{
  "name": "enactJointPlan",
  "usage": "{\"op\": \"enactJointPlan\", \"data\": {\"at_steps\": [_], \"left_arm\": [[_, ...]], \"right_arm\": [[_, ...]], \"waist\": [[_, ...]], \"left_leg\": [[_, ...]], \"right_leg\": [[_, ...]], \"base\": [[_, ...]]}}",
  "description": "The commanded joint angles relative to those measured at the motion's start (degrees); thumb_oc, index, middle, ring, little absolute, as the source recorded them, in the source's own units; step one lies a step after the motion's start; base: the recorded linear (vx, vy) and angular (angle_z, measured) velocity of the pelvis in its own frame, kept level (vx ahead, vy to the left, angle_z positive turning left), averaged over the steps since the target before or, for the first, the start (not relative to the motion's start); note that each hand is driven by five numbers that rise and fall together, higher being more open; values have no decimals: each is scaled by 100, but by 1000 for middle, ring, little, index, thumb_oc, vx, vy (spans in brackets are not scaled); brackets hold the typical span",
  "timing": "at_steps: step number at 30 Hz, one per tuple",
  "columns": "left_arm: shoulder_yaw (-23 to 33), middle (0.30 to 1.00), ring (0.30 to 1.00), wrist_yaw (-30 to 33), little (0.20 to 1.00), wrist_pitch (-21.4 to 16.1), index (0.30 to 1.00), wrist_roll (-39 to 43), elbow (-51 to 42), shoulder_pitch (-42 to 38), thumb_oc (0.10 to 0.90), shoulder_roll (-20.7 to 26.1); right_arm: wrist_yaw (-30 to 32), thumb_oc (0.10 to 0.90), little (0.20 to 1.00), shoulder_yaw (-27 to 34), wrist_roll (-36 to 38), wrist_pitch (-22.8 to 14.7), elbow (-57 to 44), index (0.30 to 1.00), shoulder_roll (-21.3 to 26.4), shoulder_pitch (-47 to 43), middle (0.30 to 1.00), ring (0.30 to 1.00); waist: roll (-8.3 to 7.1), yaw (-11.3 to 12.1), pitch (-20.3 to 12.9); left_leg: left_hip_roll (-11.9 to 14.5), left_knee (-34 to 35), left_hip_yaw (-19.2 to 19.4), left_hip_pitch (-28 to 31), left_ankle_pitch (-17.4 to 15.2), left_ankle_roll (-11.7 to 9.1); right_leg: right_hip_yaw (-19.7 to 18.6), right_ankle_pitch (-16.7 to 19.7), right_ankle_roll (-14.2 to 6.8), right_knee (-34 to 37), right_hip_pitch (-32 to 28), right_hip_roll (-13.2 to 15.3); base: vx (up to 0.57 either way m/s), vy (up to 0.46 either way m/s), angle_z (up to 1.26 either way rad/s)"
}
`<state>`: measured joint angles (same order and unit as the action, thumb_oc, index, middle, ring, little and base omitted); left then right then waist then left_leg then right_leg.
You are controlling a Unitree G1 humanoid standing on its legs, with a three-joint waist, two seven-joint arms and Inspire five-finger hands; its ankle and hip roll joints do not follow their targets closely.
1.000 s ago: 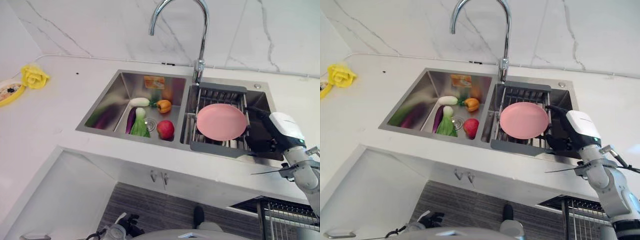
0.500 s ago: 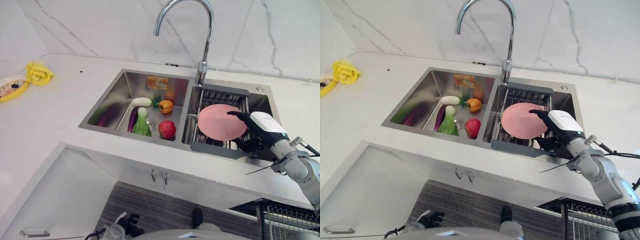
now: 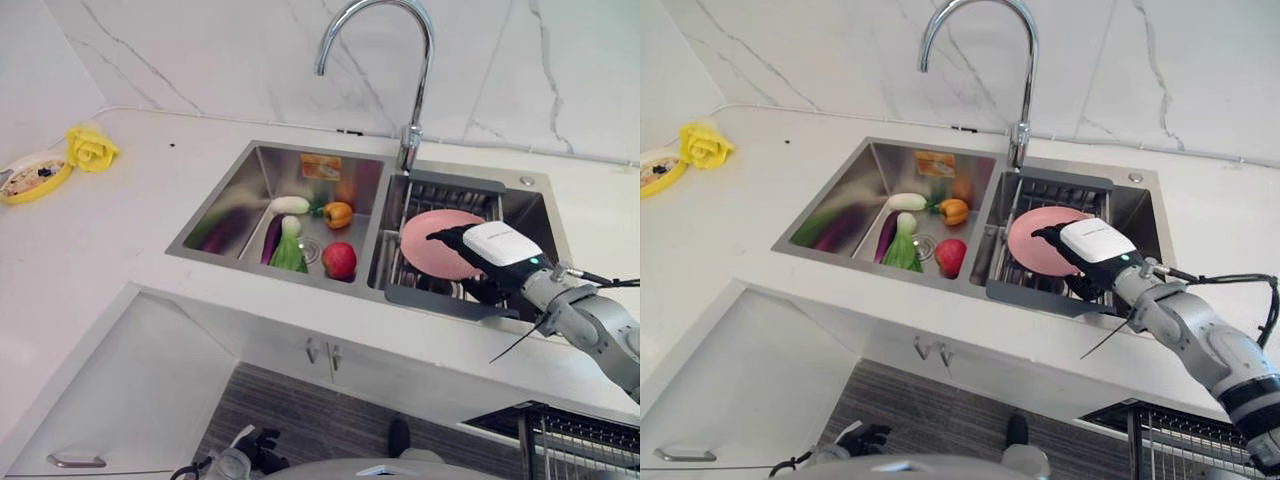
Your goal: Place the dishes in the dishwasher.
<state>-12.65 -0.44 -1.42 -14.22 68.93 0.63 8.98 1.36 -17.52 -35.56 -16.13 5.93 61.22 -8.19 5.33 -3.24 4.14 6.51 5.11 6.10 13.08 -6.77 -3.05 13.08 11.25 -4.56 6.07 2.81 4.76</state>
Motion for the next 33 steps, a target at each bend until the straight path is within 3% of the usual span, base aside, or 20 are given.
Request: {"op": "enactJointPlan", "data": {"at_steps": [1, 12, 18, 19, 20, 21, 33], "left_arm": [[-288, 900, 900, 54, 900, -57, 900, -102, 593, -154, 800, 270], [-343, 900, 900, 351, 900, -10, 900, 13, 439, -165, 800, 163], [-359, 900, 900, 416, 900, 8, 900, 53, 358, -126, 800, 181], [-353, 900, 900, 442, 900, 16, 900, 48, 354, -115, 800, 183], [-353, 900, 900, 442, 900, 16, 900, 48, 354, -115, 800, 183], [-362, 900, 900, 478, 900, 32, 900, 47, 350, -110, 800, 186], [-392, 900, 900, 834, 900, 140, 900, 96, 264, -55, 800, 126]], "right_arm": [[615, 800, 900, -406, -480, 12, -41, 900, -132, -358, 900, 900], [1467, 800, 900, 38, -1000, 944, 951, 900, -1324, 78, 900, 900], [1591, 800, 900, 160, -995, 1112, 1046, 900, -1583, 186, 900, 900], [1668, 568, 552, 239, -934, 1160, 1066, 552, -1679, 233, 552, 552], [1668, 568, 552, 239, -934, 1160, 1066, 552, -1679, 233, 552, 552], [1788, 400, 300, 315, -883, 1206, 1065, 300, -1775, 253, 300, 300], [2790, 400, 300, 615, -368, 1295, 834, 300, -2554, 430, 300, 300]], "waist": [[-622, 180, -188], [-553, 160, -160], [-516, 167, -153], [-494, 162, -147], [-494, 162, -147], [-480, 165, -137], [-411, 163, -114]], "left_leg": [[-132, -11, 127, 31, -123, -46], [-147, -11, 130, 21, -141, -28], [-144, -11, 115, 14, -144, -28], [-147, -11, 101, 11, -146, -22], [-147, -11, 101, 11, -146, -22], [-151, -11, 92, 9, -146, -17], [-191, -11, 48, 35, -170, 9]], "right_leg": [[-98, -987, -369, -107, -698, 144], [-102, -991, -361, -107, -690, 158], [-71, -1015, -357, -107, -711, 164], [-70, -1021, -353, -107, -712, 168], [-70, -1021, -353, -107, -712, 168], [-67, -1028, -349, -107, -717, 168], [-53, -1039, -347, -107, -747, 182]], "base": [[0, 0, 0], [0, 0, 0], [3, -1, 1], [10, -3, 3], [12, 0, 5], [7, -1, 4], [1, 0, 0]]}}
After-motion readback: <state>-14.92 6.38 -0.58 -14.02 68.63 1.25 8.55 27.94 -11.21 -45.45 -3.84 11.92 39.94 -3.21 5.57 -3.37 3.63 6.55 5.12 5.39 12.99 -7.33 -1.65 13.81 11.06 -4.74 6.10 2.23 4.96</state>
